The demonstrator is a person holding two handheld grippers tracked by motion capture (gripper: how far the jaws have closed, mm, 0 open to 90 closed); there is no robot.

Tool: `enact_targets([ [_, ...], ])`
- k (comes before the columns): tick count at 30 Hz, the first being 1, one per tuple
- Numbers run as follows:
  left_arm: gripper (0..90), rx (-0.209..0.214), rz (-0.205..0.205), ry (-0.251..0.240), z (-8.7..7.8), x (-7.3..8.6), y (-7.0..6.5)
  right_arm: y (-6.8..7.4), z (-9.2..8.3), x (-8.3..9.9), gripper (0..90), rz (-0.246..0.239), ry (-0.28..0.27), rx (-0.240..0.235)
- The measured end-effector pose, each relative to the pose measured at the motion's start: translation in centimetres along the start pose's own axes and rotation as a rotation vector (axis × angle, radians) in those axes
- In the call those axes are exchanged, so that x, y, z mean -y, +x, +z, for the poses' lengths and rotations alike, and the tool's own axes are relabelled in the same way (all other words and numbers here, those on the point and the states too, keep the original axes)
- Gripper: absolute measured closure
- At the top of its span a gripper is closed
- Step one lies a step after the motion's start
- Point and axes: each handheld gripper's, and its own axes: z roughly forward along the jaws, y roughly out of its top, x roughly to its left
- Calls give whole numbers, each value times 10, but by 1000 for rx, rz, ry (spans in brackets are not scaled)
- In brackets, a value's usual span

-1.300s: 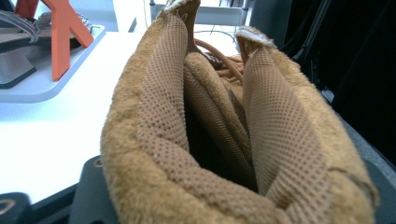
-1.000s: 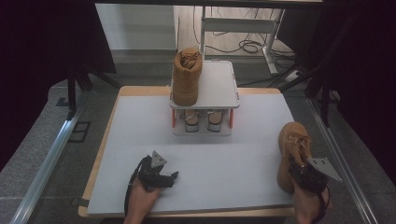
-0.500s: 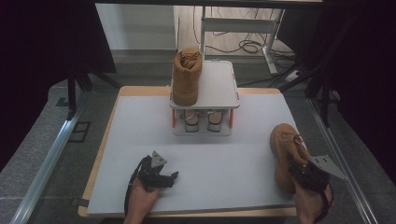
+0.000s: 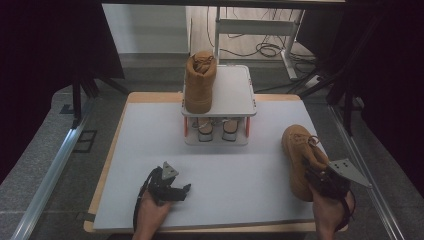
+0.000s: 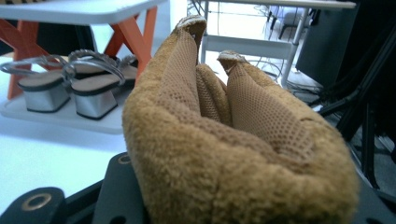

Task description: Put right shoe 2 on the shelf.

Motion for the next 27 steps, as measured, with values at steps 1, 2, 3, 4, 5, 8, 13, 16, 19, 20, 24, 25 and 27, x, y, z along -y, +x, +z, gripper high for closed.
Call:
enact_targets([
  [1, 156, 0, 0, 0, 0, 0, 0, 2, 0, -5, 511, -5, -9, -9],
  [2, 156, 0, 0, 0, 0, 0, 0, 2, 0, -5, 511, -5, -9, -9],
  [3, 156, 0, 0, 0, 0, 0, 0, 3, 0, -6, 514, -7, -13, -12],
  [4, 156, 0, 0, 0, 0, 0, 0, 5, 1, -11, 518, -14, -23, -21],
  [5, 156, 0, 0, 0, 0, 0, 0, 6, 1, -13, 519, -15, -27, -24],
  [8, 156, 0, 0, 0, 0, 0, 0, 7, 2, -17, 521, -14, -40, -36],
  [13, 156, 0, 0, 0, 0, 0, 0, 9, 4, -26, 522, -18, -73, -49],
  [16, 156, 1, -2, 0, 0, 0, 0, 11, 4, -36, 523, -23, -110, -53],
  [19, 156, 0, 0, -1, 0, 0, 0, 11, 4, -40, 523, -26, -124, -56],
  [20, 156, 0, 0, -1, 0, 0, 0, 12, 5, -44, 523, -28, -134, -59],
  [24, 156, 0, 1, -1, 0, 0, 0, 13, 6, -51, 523, -36, -147, -62],
  [25, 156, 0, 1, 0, 0, 0, 0, 14, 8, -56, 523, -40, -155, -69],
  [27, 156, 0, 1, -1, 0, 0, 0, 15, 8, -57, 523, -40, -158, -70],
])
